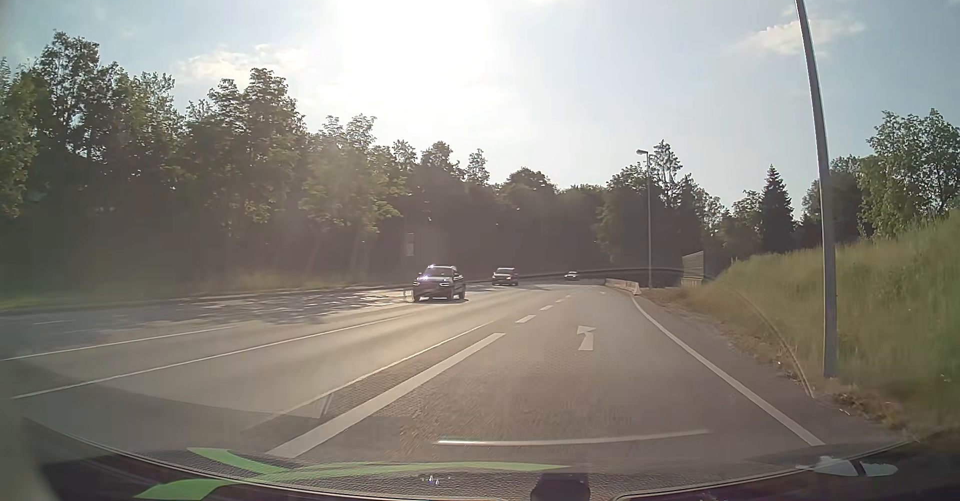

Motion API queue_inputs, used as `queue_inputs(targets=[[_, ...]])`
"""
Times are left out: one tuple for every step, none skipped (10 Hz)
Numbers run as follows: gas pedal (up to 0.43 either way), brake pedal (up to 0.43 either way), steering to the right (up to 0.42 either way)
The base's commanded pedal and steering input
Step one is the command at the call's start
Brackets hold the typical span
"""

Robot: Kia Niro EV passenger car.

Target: Follow the waypoints while adhering to traffic rules and regulations

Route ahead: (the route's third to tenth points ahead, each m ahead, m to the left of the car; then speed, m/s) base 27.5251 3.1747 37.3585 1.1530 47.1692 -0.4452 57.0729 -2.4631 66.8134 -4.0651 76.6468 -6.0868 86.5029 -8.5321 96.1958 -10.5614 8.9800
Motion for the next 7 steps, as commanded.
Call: queue_inputs(targets=[[0.311,0.000,0.095],[0.331,0.000,0.081],[0.339,0.000,0.064],[0.339,0.000,0.050],[0.339,0.000,0.040],[0.350,0.000,0.031],[0.358,0.000,0.023]])
